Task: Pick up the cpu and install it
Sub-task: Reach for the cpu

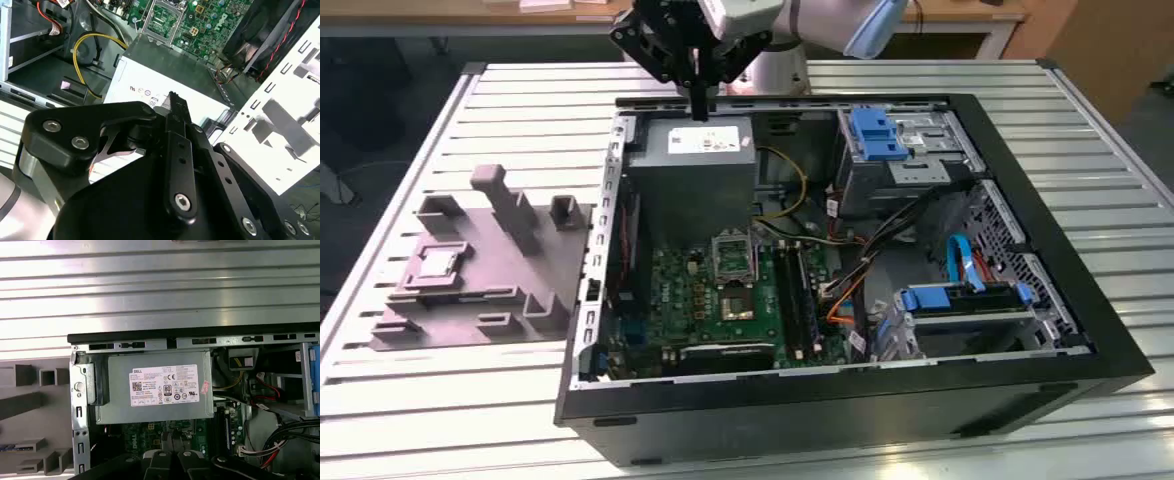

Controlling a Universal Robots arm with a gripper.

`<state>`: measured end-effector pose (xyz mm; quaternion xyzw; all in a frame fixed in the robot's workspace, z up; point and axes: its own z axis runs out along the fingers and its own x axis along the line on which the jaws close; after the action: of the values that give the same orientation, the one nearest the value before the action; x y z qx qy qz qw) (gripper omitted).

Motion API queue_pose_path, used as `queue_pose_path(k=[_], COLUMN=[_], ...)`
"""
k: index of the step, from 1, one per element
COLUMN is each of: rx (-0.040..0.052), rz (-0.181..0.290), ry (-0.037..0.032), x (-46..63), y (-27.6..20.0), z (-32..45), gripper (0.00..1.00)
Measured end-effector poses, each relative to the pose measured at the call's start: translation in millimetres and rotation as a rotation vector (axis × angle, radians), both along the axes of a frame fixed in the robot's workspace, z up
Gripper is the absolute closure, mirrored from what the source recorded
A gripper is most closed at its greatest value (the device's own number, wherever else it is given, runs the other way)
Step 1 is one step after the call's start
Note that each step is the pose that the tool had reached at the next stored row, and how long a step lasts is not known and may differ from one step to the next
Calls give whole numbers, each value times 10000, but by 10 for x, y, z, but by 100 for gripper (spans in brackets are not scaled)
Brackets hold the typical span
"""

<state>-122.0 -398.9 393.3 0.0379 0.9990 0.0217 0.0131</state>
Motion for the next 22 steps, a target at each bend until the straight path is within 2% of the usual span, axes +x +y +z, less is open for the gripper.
queue_pose_path(k=[17, 19, 22], rx=[0, 0, 0], rz=[-1, 0, 0], ry=[0, 0, 0], x=[-46, -131, -137], y=[0, 0, 0], z=[-7, -57, -60], gripper=[89, 89, 89])
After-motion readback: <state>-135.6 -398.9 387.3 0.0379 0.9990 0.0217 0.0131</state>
